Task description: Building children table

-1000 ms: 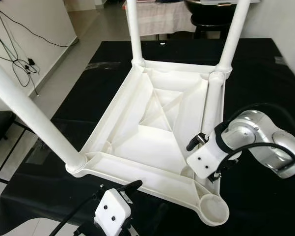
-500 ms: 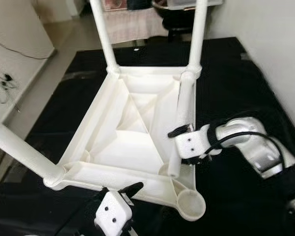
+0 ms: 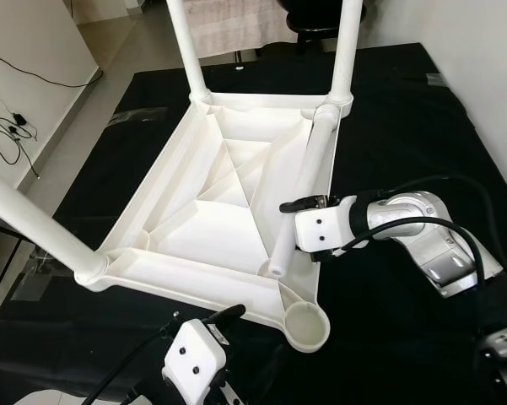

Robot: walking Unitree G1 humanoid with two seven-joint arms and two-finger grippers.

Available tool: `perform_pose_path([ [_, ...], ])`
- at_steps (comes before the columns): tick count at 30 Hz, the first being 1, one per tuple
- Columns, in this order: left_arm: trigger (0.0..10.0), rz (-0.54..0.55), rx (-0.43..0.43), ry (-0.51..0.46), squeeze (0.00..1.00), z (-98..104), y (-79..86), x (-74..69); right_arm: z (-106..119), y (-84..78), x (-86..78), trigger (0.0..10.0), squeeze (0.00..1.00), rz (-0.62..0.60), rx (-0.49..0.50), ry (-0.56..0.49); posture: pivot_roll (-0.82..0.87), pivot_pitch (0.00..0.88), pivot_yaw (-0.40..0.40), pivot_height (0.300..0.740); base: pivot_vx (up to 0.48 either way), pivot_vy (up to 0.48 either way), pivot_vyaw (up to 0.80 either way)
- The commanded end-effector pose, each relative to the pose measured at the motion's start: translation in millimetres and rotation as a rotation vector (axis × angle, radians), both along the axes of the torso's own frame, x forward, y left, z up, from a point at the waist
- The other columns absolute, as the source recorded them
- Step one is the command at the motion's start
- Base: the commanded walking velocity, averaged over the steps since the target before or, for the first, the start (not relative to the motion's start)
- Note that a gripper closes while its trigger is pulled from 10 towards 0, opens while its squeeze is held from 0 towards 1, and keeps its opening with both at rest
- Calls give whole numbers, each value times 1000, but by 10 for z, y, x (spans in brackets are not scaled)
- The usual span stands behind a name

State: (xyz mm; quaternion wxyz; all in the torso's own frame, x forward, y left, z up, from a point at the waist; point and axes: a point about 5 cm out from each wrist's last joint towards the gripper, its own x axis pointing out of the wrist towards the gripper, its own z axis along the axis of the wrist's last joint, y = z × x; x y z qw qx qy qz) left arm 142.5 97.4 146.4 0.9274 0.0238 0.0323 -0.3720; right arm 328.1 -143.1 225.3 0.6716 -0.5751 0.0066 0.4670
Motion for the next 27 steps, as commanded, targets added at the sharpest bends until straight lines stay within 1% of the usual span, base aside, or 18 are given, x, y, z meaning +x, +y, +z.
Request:
perform_pose_path([
  [1,10000,2,20,14,0,-23,44,-19,-69,-111,54,0,0,-80,36,37,-121,198,123,740,0,0,0],
  [5,10000,0,23,15,0,-36,50,-19,11,-100,90,0,0,-102,100,-9,-117,190,126,740,0,0,0],
  [7,10000,0,24,15,0,-38,51,-19,20,-97,98,0,0,-108,110,-17,-117,190,126,740,0,0,0],
  [10,10000,0,30,14,0,-46,59,-20,94,-69,142,0,0,-130,178,-66,-112,183,127,740,0,0,0],
  [12,10000,0,30,14,0,-46,59,-20,94,-69,142,0,0,-130,178,-66,-112,183,127,740,0,0,0],
  [13,10000,-3,42,9,0,-50,69,-18,186,-42,182,0,0,-150,264,-109,-107,175,129,740,0,0,0],
  [14,10000,-4,47,6,0,-51,73,-16,225,-31,198,0,0,-160,305,-123,-106,174,130,740,0,0,0],
  [15,10000,-4,47,6,0,-51,73,-16,225,-31,198,0,0,-160,305,-123,-106,174,130,740,0,0,0],
  [16,10000,-1,58,-5,0,-41,86,4,297,-17,227,0,0,-178,397,-141,-103,172,129,740,0,0,0],
  [18,10000,1,61,-8,0,-38,88,9,308,-16,231,0,0,-180,413,-143,-103,172,129,740,0,0,0],
  [19,10000,3,65,-15,0,-30,92,22,335,-11,244,0,0,-187,447,-150,-98,167,130,740,0,0,0],
  [21,10000,3,65,-15,0,-30,92,22,335,-11,244,0,0,-187,447,-150,-98,167,130,740,0,0,0],
  [24,10000,23,80,-66,0,52,126,125,453,34,300,0,0,-220,612,-167,-86,161,131,740,0,0,0],
  [25,10000,23,80,-66,0,52,126,125,453,34,300,0,0,-220,612,-167,-86,161,131,740,0,0,0],
  [26,10000,27,83,-80,0,78,134,150,468,50,308,0,0,-223,645,-162,-85,160,131,740,0,0,0],
  [27,10000,27,83,-80,0,78,134,150,468,50,308,0,0,-223,645,-162,-85,160,131,740,0,0,0],
])
